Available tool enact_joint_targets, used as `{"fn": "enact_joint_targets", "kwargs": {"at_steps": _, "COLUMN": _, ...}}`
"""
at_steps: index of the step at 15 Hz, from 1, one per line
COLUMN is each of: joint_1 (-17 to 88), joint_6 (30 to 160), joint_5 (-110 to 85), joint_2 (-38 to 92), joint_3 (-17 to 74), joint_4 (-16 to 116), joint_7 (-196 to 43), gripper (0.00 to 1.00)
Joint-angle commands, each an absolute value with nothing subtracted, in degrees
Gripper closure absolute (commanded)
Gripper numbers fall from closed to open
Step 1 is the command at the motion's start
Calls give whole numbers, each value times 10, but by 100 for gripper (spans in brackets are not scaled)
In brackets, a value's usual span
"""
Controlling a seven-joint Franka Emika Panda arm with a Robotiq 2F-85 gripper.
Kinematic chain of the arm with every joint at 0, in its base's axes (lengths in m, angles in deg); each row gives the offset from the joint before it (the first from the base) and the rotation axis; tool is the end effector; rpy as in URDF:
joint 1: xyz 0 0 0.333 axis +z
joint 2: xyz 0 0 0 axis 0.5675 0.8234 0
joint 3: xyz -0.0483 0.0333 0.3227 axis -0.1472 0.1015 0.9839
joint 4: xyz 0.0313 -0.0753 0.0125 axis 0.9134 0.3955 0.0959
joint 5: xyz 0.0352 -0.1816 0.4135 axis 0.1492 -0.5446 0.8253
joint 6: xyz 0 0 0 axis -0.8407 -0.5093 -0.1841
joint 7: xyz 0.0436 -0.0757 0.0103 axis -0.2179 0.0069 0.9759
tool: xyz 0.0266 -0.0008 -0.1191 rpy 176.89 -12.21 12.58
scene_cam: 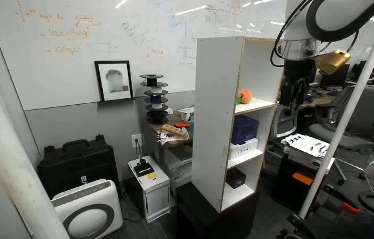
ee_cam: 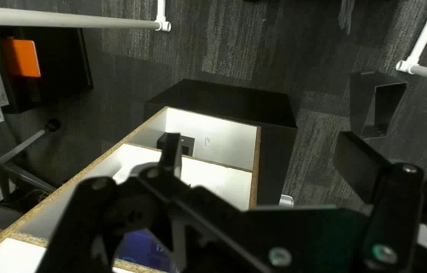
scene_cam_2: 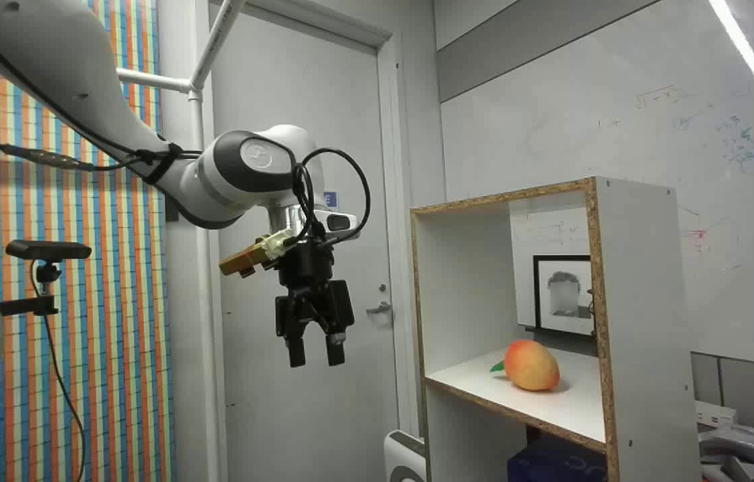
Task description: Pick up the plush toy and put it on top of the cabinet
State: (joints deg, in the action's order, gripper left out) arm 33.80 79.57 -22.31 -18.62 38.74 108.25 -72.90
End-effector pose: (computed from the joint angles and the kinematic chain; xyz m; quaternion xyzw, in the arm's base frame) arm 0.4174 0.0223 0.3685 0.9880 0.0879 -0.0202 0.1253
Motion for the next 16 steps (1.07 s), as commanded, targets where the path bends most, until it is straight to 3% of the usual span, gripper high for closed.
{"fn": "enact_joint_targets", "kwargs": {"at_steps": 1, "joint_1": 346, "joint_6": 794, "joint_5": -227, "joint_2": -186, "joint_3": 380, "joint_4": 1080, "joint_7": -732, "gripper": 0}}
{"fn": "enact_joint_targets", "kwargs": {"at_steps": 6, "joint_1": 346, "joint_6": 794, "joint_5": -227, "joint_2": -187, "joint_3": 380, "joint_4": 1077, "joint_7": -732, "gripper": 0}}
{"fn": "enact_joint_targets", "kwargs": {"at_steps": 16, "joint_1": 348, "joint_6": 997, "joint_5": -26, "joint_2": -51, "joint_3": 193, "joint_4": 1008, "joint_7": -503, "gripper": 0}}
